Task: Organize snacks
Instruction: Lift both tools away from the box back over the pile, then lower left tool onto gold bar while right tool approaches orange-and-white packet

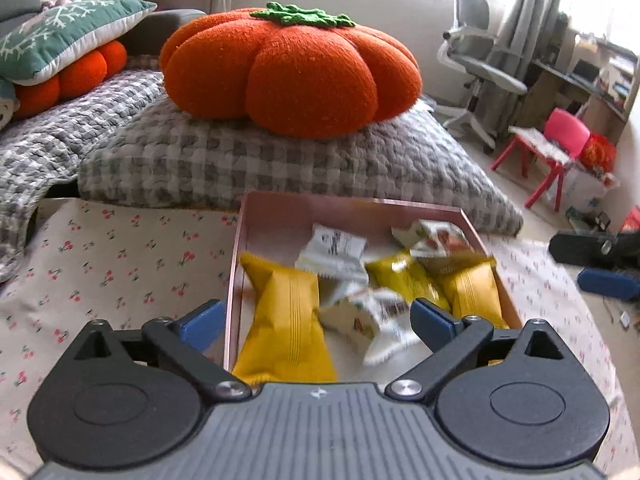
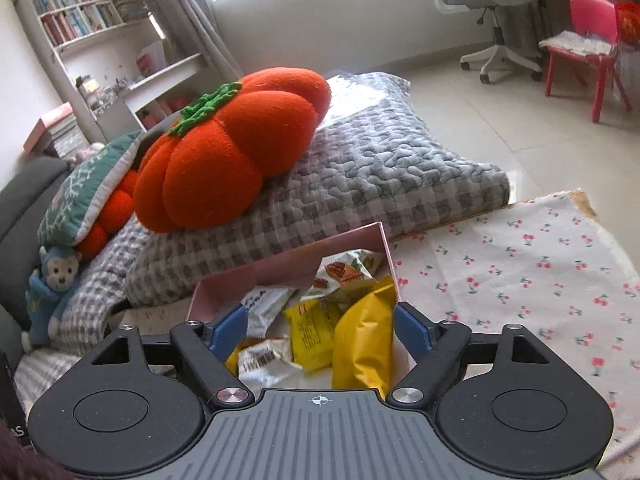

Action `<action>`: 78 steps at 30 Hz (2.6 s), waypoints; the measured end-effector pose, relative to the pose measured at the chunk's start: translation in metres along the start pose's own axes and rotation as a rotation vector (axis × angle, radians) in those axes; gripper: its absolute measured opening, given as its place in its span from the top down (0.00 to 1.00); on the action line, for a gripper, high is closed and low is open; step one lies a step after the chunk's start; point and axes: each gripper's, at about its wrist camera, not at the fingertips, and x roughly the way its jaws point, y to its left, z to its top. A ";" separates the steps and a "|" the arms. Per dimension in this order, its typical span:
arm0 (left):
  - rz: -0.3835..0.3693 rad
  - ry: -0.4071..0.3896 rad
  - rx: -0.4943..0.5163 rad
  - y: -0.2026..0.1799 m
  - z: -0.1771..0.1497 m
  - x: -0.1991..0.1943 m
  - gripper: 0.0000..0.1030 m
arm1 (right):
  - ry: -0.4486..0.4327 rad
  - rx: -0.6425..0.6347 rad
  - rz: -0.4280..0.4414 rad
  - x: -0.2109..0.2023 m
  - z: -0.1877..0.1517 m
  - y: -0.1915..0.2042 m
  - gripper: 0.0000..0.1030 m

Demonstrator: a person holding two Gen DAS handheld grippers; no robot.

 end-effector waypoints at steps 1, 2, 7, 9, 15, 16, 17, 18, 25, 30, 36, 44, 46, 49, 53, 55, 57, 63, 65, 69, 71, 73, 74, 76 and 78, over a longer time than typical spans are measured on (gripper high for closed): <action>0.004 0.002 0.007 -0.001 -0.003 -0.003 0.04 | -0.001 -0.004 -0.006 -0.005 -0.001 0.001 0.16; 0.005 0.004 0.013 -0.003 -0.006 -0.007 0.03 | -0.002 -0.009 -0.009 -0.010 -0.002 0.002 0.16; 0.002 0.016 0.020 -0.005 -0.016 -0.025 0.01 | 0.009 -0.056 -0.038 -0.030 -0.011 0.009 0.14; 0.002 0.025 0.019 -0.005 -0.020 -0.031 0.01 | 0.014 -0.091 -0.055 -0.036 -0.015 0.014 0.13; -0.012 0.024 -0.024 -0.003 -0.033 -0.048 0.01 | 0.023 -0.163 -0.061 -0.050 -0.033 0.025 0.11; -0.012 0.020 -0.029 -0.003 -0.035 -0.050 0.01 | 0.027 -0.170 -0.055 -0.051 -0.036 0.026 0.11; -0.016 0.014 -0.030 -0.002 -0.038 -0.052 0.01 | 0.028 -0.174 -0.048 -0.053 -0.039 0.026 0.11; -0.021 0.008 -0.028 -0.001 -0.041 -0.054 0.01 | 0.029 -0.176 -0.042 -0.055 -0.042 0.026 0.11; 0.000 -0.032 0.058 0.004 -0.064 -0.064 0.01 | 0.028 -0.198 -0.052 -0.060 -0.064 0.022 0.10; 0.007 -0.030 0.066 0.014 -0.076 -0.067 0.00 | 0.061 -0.204 -0.052 -0.063 -0.080 0.013 0.10; -0.004 -0.036 0.095 0.020 -0.092 -0.070 0.01 | 0.054 -0.277 -0.085 -0.066 -0.104 0.003 0.10; -0.018 -0.052 0.140 0.025 -0.108 -0.068 0.00 | 0.024 -0.306 -0.084 -0.068 -0.123 -0.013 0.10; -0.010 -0.055 0.152 0.029 -0.112 -0.065 0.00 | 0.024 -0.317 -0.081 -0.069 -0.126 -0.016 0.08; 0.005 -0.044 0.151 0.036 -0.114 -0.059 0.00 | 0.020 -0.332 -0.070 -0.070 -0.132 -0.022 0.06; 0.017 -0.019 0.146 0.046 -0.117 -0.050 0.01 | 0.028 -0.362 -0.084 -0.066 -0.140 -0.030 0.06; 0.024 -0.015 0.144 0.051 -0.118 -0.046 0.01 | 0.038 -0.383 -0.102 -0.061 -0.145 -0.037 0.06; 0.029 -0.007 0.132 0.056 -0.119 -0.043 0.01 | 0.056 -0.390 -0.115 -0.056 -0.147 -0.042 0.06; 0.050 0.010 0.120 0.064 -0.119 -0.034 0.02 | 0.067 -0.362 -0.141 -0.043 -0.147 -0.056 0.06; 0.048 0.011 0.120 0.067 -0.118 -0.033 0.04 | 0.070 -0.354 -0.137 -0.041 -0.145 -0.058 0.06; 0.033 0.004 0.141 0.071 -0.118 -0.031 0.09 | 0.094 -0.374 -0.080 -0.041 -0.147 -0.056 0.06; 0.030 0.005 0.146 0.074 -0.117 -0.030 0.15 | 0.115 -0.404 -0.039 -0.042 -0.153 -0.053 0.06; 0.036 0.001 0.145 0.076 -0.114 -0.027 0.23 | 0.131 -0.450 -0.004 -0.044 -0.160 -0.050 0.06; 0.039 -0.004 0.142 0.077 -0.113 -0.027 0.27 | 0.136 -0.477 0.012 -0.045 -0.164 -0.048 0.06; 0.039 -0.007 0.131 0.079 -0.111 -0.027 0.31 | 0.155 -0.529 0.034 -0.044 -0.172 -0.046 0.06; 0.040 -0.009 0.124 0.079 -0.108 -0.025 0.37 | 0.171 -0.569 0.045 -0.042 -0.180 -0.044 0.06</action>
